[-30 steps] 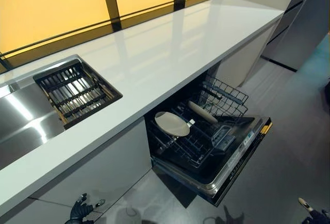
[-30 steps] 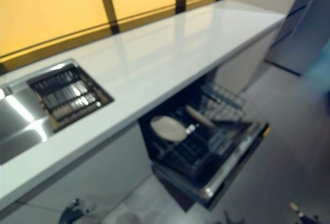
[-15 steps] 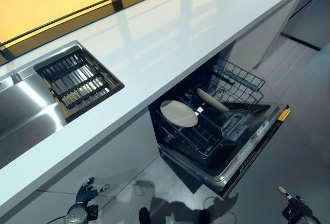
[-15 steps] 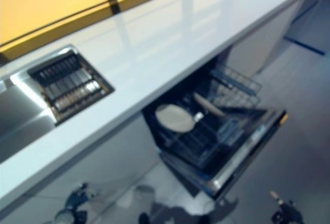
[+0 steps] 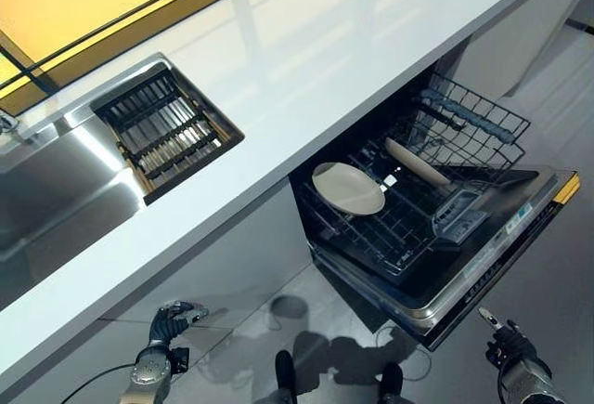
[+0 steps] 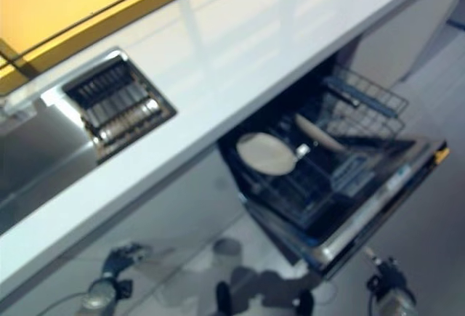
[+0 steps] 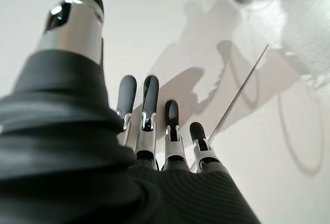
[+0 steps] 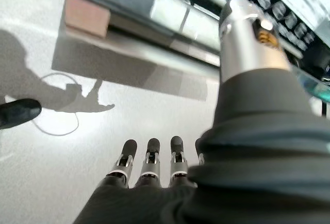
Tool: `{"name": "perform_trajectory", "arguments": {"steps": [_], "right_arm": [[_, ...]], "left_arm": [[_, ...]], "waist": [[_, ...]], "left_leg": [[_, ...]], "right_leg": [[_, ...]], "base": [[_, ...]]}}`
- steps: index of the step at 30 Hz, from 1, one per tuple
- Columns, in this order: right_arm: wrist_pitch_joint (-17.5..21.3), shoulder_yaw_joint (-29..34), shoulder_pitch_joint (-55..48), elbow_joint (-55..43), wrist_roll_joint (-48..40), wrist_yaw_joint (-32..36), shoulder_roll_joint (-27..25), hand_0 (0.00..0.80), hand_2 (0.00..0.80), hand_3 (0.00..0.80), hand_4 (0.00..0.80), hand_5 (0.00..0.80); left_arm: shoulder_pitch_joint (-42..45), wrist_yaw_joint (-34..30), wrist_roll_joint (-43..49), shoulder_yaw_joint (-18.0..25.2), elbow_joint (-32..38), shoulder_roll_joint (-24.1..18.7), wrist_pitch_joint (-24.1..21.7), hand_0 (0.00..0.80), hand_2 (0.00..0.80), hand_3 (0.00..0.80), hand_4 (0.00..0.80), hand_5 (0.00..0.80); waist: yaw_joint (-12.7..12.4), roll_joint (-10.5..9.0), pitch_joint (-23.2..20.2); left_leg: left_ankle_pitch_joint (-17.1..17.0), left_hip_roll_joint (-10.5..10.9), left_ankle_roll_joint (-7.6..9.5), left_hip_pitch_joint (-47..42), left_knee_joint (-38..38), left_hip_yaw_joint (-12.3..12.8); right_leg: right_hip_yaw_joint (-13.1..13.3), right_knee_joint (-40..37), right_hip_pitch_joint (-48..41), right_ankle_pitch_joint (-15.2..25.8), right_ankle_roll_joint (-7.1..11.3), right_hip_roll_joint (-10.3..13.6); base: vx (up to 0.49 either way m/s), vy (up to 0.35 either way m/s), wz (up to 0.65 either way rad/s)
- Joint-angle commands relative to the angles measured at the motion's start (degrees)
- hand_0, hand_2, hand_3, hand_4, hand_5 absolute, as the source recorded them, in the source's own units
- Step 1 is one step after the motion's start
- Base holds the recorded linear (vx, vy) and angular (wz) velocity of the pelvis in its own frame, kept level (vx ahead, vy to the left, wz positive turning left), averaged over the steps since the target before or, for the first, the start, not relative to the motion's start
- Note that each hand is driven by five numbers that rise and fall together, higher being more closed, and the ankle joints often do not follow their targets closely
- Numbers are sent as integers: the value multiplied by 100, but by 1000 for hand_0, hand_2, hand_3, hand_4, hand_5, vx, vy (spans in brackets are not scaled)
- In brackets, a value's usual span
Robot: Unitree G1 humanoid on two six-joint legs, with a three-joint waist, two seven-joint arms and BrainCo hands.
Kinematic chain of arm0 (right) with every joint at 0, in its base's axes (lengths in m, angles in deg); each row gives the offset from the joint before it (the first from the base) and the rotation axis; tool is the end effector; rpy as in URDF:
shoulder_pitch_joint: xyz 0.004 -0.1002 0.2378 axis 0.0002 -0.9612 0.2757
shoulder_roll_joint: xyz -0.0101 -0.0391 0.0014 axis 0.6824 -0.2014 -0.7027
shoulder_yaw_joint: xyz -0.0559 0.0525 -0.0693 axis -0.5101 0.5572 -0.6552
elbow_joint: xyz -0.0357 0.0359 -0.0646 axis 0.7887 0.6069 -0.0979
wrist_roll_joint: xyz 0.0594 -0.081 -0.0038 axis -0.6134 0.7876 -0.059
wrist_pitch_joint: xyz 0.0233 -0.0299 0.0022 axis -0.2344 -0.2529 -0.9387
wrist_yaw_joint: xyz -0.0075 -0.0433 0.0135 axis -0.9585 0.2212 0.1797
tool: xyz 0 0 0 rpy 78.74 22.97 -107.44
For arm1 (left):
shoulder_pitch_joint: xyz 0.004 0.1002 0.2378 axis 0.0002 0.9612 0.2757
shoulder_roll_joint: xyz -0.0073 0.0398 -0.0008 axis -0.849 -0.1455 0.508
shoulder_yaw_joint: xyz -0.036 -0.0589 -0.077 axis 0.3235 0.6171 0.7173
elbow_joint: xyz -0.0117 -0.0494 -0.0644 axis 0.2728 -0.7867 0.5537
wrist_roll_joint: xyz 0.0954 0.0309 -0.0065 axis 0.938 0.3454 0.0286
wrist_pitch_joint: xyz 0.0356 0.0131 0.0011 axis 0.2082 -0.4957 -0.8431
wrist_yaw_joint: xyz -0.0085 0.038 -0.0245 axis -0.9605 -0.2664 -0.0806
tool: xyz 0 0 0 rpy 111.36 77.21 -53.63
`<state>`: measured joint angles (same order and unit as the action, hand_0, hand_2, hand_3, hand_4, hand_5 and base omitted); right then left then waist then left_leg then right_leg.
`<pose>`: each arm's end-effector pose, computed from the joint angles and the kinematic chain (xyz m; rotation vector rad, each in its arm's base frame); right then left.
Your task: Take plates into dishwasher
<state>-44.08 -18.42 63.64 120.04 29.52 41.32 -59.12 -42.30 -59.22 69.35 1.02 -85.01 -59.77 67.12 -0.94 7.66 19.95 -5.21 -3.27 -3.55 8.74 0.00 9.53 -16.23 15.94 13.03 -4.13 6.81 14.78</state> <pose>0.1788 -0.3273 -0.0282 0.4108 0.5107 -0.7163 0.1912 0.2570 -0.0391 0.1950 0.4089 0.3259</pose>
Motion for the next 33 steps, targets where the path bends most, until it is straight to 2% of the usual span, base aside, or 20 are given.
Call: {"name": "perform_trajectory", "arguments": {"steps": [1, 12, 23, 24, 25, 26, 27, 28, 33], "right_arm": [[258, -27, 87, 97, 12, -79, -189, 0, 0, 0, 0, 0], [313, -224, 727, 74, 133, -319, -285, 0, 0, 0, 0, 0], [324, -299, 1131, 33, 87, -306, -402, 0, 0, 0, 0, 0], [324, -295, 1143, 37, 80, -295, -419, 0, 0, 0, 0, 0], [337, -292, 1167, 47, 60, -276, -430, 0, 0, 0, 0, 0], [337, -285, 1175, 49, 63, -263, -441, 0, 0, 0, 0, 0], [353, -275, 1206, 50, 21, -244, -446, 0, 0, 0, 0, 0], [345, -271, 1230, 36, 9, -251, -453, 0, 0, 0, 0, 0], [459, -228, 1267, -144, -123, -159, -462, 0, 0, 0, 0, 0]], "left_arm": [[-297, 294, -354, 106, 208, -138, -383, 0, 0, 0, 0, 0], [-398, 258, -413, 21, 447, -232, -242, 0, 0, 0, 0, 0], [-559, 188, -398, -11, 671, -306, 16, 0, 0, 0, 0, 0], [-558, 169, -395, -19, 684, -313, 30, 0, 0, 0, 0, 0], [-545, 139, -399, -20, 705, -329, 35, 0, 0, 0, 0, 0], [-534, 121, -396, -24, 711, -324, 38, 0, 0, 0, 0, 0], [-511, 85, -379, -35, 740, -325, 52, 0, 0, 0, 0, 0], [-499, 78, -373, -56, 749, -315, 59, 0, 0, 0, 0, 0], [-370, 37, -302, -117, 811, -263, 46, 0, 0, 0, 0, 0]], "waist": [[-167, 95, -8], [-281, 261, 228], [-395, 254, 430], [-391, 235, 422], [-415, 266, 453], [-409, 248, 443], [-434, 285, 477], [-423, 268, 474], [-454, 310, 516]], "left_leg": [[66, 220, 323, 550, 539, 117], [94, 282, 395, 918, 802, 15], [674, 390, 605, 1683, 2288, 32], [854, 429, 576, 1686, 2407, -33], [772, 389, 648, 1776, 2479, 50], [935, 431, 608, 1773, 2582, -17], [845, 393, 678, 1869, 2656, 59], [1043, 440, 639, 1875, 2802, -6], [1132, 474, 672, 1967, 3010, 10]], "right_leg": [[172, 1408, 481, -116, -333, 20], [317, 2206, 1042, -61, -306, 57], [526, 3348, 1461, -106, -453, 442], [634, 3443, 1438, -226, -379, 459], [570, 3496, 1500, -114, -475, 516], [676, 3569, 1472, -229, -393, 518], [617, 3640, 1541, -130, -489, 574], [740, 3745, 1526, -268, -400, 579], [786, 3892, 1559, -248, -411, 678]], "base": [[5, 6, 22], [-29, -30, 7], [22, -14, 8], [65, 9, 5], [136, -1, 2], [2, 37, 5], [148, 8, 5], [77, 25, 5], [87, 24, 5]]}}
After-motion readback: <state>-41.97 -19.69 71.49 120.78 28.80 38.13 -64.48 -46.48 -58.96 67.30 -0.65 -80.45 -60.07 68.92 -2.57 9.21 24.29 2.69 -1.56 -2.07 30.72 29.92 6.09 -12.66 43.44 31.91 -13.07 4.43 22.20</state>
